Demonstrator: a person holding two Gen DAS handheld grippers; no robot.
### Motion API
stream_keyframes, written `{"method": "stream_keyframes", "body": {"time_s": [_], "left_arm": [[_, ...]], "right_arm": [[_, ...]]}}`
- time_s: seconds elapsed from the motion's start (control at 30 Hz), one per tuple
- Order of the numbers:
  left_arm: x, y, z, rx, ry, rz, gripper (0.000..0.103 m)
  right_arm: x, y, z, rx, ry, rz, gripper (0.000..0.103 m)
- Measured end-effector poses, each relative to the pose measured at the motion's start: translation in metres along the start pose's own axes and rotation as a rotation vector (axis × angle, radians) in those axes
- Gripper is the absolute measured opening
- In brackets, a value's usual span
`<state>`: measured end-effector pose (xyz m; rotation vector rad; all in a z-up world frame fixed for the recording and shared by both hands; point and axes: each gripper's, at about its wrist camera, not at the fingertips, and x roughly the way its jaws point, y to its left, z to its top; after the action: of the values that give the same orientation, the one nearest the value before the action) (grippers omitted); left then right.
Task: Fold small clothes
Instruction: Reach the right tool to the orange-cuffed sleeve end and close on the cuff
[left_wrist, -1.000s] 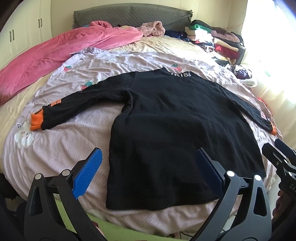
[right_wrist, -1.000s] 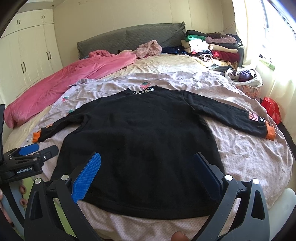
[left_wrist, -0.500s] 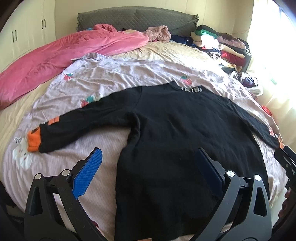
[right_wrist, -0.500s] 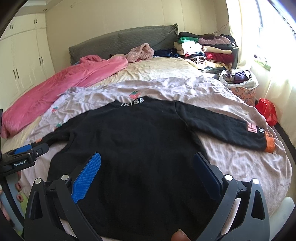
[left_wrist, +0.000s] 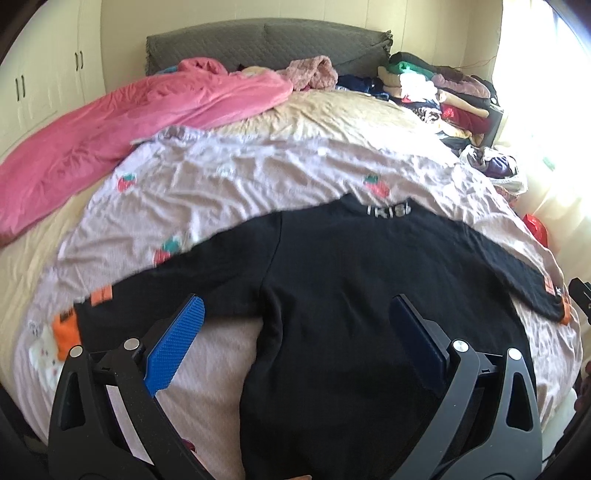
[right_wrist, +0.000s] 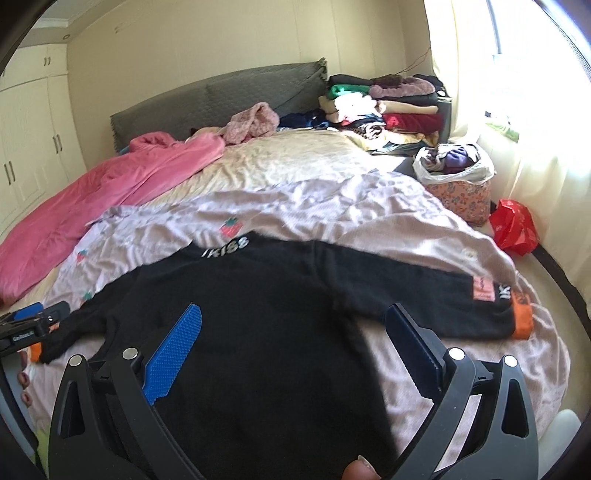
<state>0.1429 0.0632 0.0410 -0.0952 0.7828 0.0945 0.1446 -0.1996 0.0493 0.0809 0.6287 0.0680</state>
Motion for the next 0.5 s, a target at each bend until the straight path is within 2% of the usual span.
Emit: {"method": "stream_keyframes", "body": {"time_s": [0.27, 0.5], "left_arm": [[0.011, -0.005, 0.041, -0.033, -0.050, -0.007, 0.094], [0.040, -0.009, 0.036, -0.049, -0.012, -0.009, 0.094]], "right_arm": [[0.015, -0.038, 0.030, 0.055, -0.010, -0.057, 0.099], [0.030, -0.079, 0.037, 0.100, 0.001, -0.135, 0.099]]}}
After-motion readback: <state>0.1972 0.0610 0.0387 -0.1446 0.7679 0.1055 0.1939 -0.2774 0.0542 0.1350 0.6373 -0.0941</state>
